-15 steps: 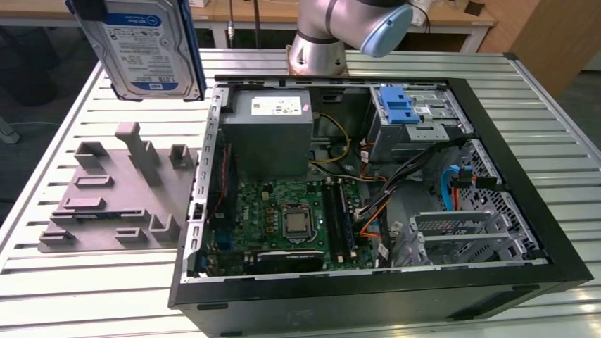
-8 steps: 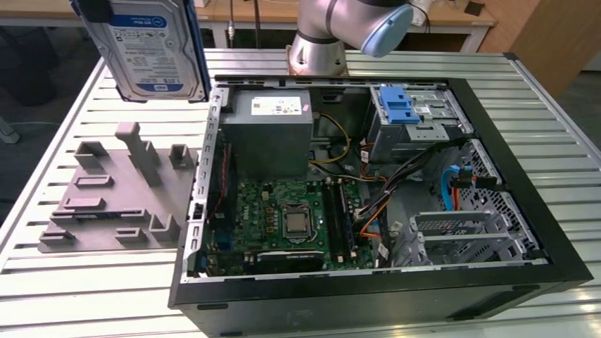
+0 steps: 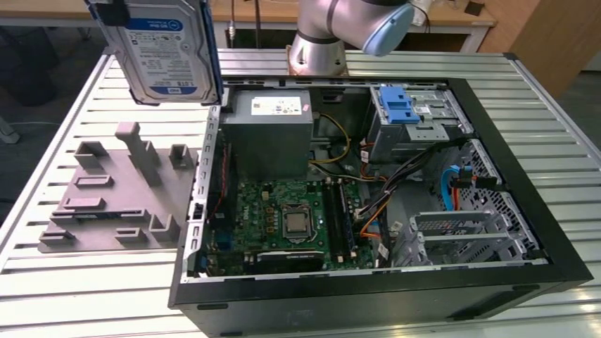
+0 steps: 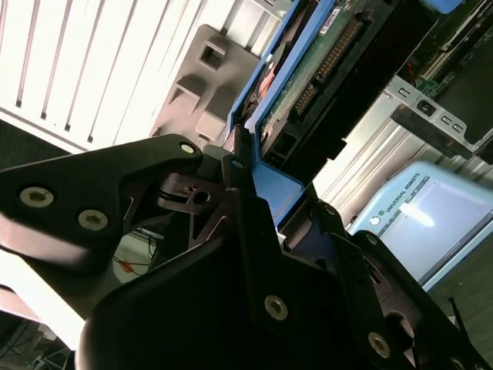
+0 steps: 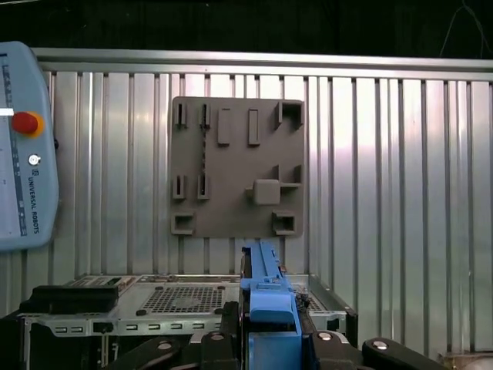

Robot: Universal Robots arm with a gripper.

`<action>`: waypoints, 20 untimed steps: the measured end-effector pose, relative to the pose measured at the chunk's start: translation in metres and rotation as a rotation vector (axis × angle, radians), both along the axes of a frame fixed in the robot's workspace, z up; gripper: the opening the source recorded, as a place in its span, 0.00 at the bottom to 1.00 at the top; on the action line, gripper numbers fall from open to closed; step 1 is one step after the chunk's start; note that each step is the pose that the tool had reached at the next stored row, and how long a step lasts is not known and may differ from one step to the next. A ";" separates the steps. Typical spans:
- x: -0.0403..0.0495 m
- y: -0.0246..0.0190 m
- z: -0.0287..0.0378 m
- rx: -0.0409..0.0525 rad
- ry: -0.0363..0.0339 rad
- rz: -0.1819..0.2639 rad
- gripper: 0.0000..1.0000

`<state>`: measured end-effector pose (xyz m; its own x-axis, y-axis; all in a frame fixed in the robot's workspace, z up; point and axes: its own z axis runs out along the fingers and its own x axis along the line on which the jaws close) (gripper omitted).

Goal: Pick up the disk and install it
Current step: 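Pick up the disk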

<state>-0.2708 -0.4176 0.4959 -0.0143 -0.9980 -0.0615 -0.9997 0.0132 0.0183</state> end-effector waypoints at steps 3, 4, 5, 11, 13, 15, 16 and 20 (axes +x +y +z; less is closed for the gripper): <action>0.0063 -0.0015 -0.0002 -0.0003 0.0001 0.000 0.36; 0.0088 -0.0021 -0.0004 -0.0003 0.0000 0.000 0.36; 0.0110 -0.0026 -0.0004 -0.0003 0.0000 0.000 0.36; 0.0240 -0.0050 -0.0008 -0.0004 0.0000 0.000 0.36; 0.0283 -0.0056 -0.0009 -0.0004 0.0000 0.000 0.36; 0.0324 -0.0061 -0.0010 -0.0004 0.0000 0.000 0.36; 0.0341 -0.0062 -0.0010 -0.0005 0.0000 0.000 0.36; 0.0379 -0.0063 -0.0011 -0.0006 0.0001 0.000 0.36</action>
